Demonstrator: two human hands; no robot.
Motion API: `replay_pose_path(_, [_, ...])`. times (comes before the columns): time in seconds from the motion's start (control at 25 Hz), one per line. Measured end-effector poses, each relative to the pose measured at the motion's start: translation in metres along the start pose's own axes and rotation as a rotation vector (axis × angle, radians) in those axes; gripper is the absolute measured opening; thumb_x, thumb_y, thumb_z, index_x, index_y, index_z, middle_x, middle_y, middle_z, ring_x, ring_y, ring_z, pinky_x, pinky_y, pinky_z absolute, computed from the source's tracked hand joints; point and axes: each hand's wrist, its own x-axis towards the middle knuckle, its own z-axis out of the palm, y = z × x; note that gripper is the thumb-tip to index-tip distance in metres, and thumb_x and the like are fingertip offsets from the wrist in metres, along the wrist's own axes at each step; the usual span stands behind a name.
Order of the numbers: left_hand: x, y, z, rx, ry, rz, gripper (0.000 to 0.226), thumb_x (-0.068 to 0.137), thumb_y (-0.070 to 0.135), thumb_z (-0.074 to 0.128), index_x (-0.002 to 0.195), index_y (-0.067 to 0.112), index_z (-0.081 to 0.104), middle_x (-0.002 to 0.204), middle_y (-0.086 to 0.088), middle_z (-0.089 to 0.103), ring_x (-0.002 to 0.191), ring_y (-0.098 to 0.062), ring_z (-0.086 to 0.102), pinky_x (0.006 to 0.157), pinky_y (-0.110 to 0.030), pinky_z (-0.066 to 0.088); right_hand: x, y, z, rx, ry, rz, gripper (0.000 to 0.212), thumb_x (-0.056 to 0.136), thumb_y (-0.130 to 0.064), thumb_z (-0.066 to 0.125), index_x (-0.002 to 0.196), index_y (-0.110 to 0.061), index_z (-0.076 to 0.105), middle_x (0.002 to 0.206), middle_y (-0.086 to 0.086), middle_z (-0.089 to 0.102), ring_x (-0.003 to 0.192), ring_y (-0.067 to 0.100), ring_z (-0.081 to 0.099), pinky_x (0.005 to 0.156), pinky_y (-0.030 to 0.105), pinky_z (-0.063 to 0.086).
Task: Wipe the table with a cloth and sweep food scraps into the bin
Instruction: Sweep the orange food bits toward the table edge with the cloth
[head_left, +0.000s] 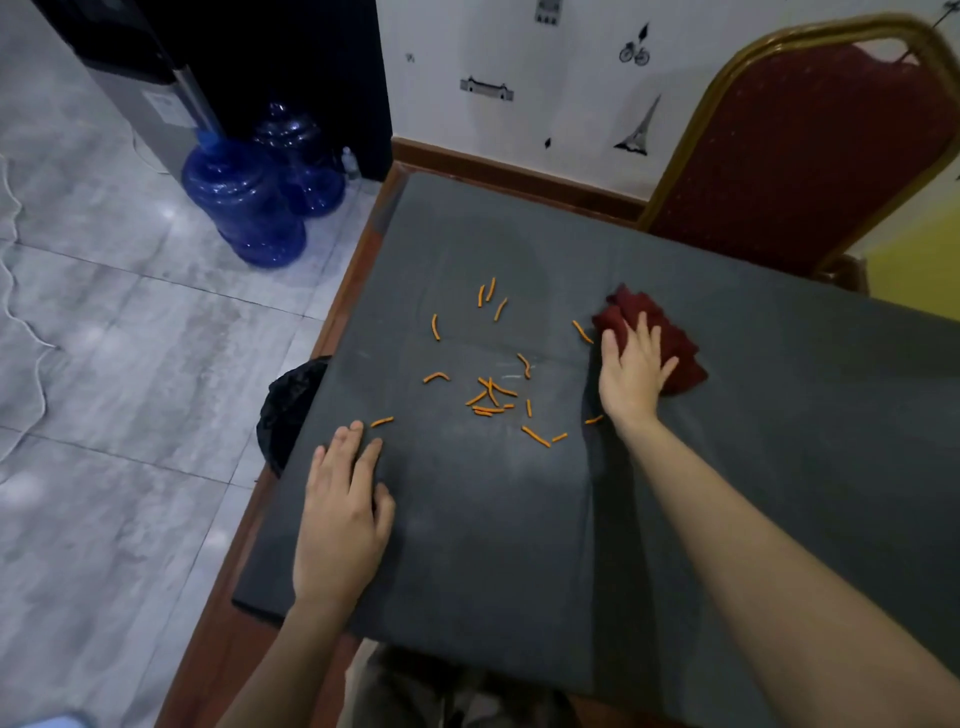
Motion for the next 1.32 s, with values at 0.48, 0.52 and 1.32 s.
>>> replay_pose_path(0.48, [-0.002, 0.000, 0.000, 0.002, 0.018, 0.007, 0.045, 0.087, 0.014, 0.039, 0.125, -0.001, 0.057, 0.145, -0.019, 0.045, 0.139, -0.033, 0.036, 0.117, -0.048, 0.023, -0.091, -0.015, -0.017, 0.164, -0.293, -0.243, 0.041, 0.100, -0.025, 0.044, 0.138, -0.010, 0.046, 0.146, 0.007, 0.043, 0.139, 0.020, 0.032, 0.117, 0.035, 0.015])
replay_pose_path(0.52, [-0.001, 0.000, 0.001, 0.002, 0.018, 0.011, 0.044, 0.087, 0.013, 0.040, 0.125, -0.001, 0.057, 0.144, -0.020, 0.045, 0.139, -0.033, 0.036, 0.117, -0.048, 0.023, -0.092, -0.007, -0.022, 0.179, -0.214, -0.206, 0.041, 0.099, -0.023, 0.046, 0.137, -0.007, 0.047, 0.144, 0.009, 0.044, 0.138, 0.022, 0.035, 0.116, 0.034, 0.019])
replay_pose_path(1.32, [-0.001, 0.001, 0.000, 0.030, 0.024, -0.009, 0.045, 0.088, 0.018, 0.039, 0.126, 0.000, 0.057, 0.146, -0.017, 0.044, 0.140, -0.032, 0.036, 0.116, -0.049, 0.025, -0.161, 0.007, 0.030, -0.207, -0.002, -0.367, 0.049, 0.097, -0.037, 0.031, 0.139, -0.015, 0.045, 0.153, 0.004, 0.033, 0.143, 0.020, 0.026, 0.114, 0.049, 0.017])
